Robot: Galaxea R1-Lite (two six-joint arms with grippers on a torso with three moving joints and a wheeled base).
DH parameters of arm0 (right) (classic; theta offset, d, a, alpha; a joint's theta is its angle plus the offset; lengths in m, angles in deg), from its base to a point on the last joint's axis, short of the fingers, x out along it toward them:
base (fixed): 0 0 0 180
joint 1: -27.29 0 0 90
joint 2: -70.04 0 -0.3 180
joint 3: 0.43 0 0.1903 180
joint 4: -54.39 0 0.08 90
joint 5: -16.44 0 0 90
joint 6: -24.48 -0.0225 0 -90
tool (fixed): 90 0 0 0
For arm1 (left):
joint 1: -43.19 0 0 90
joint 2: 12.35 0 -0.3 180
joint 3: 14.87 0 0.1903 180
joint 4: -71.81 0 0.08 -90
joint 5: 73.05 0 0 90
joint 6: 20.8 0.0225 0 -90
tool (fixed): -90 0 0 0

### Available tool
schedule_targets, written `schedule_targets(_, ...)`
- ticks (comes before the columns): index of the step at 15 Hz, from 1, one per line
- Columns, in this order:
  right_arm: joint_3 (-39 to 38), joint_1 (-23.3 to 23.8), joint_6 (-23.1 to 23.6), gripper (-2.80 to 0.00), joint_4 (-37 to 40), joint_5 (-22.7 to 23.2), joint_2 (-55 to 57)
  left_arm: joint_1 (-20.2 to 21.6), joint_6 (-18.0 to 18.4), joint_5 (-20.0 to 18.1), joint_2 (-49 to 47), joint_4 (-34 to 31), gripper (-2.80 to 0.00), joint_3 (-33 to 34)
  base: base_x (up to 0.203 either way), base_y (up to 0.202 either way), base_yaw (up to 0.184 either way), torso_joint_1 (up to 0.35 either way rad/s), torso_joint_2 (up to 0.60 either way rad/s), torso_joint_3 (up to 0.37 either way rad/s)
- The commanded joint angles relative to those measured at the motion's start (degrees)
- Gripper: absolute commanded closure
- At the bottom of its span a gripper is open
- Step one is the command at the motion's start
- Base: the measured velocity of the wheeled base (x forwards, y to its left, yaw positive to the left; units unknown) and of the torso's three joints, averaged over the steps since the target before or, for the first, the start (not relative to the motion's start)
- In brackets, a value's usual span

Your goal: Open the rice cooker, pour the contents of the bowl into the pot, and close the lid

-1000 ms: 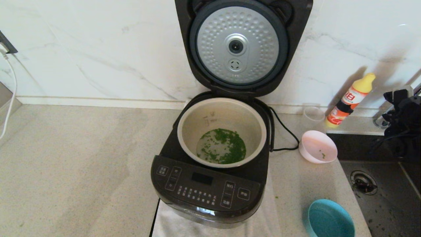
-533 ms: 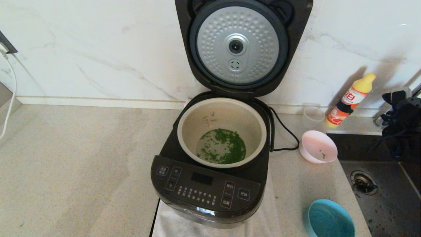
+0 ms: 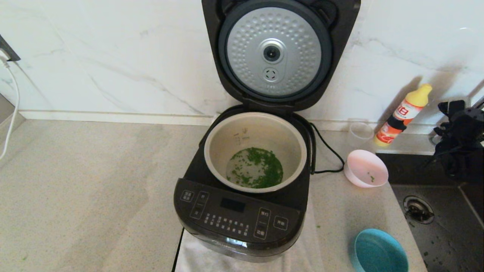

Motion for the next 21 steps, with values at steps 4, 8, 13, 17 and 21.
schedule_targets(4,3.29,0.07,0.15,0.00,0.23,-0.34,2.60,0.00,0.02,-0.01,-0.07,-0.01,0.00,0.02,0.000,0.000,0.000,0.000,0.00,0.000)
schedule_targets(8,4.28,0.39,0.23,0.00,0.95,-0.32,2.75,0.00,0.02,-0.01,-0.07,-0.01,0.00,0.02,0.000,0.000,0.000,0.000,0.00,0.000)
schedule_targets(13,3.98,0.45,0.09,0.00,0.95,-0.44,3.15,0.00,0.02,-0.01,-0.07,-0.01,0.00,0.02,0.000,0.000,0.000,0.000,0.00,0.000)
schedule_targets(17,2.39,0.36,-0.20,0.00,0.85,-3.58,3.16,0.00,0.02,-0.01,-0.07,-0.01,0.00,0.02,0.000,0.000,0.000,0.000,0.00,0.000)
schedule_targets(21,1.72,0.36,-0.12,0.00,0.94,-4.76,3.01,0.00,0.02,-0.01,-0.07,-0.01,0.00,0.02,0.000,0.000,0.000,0.000,0.00,0.000)
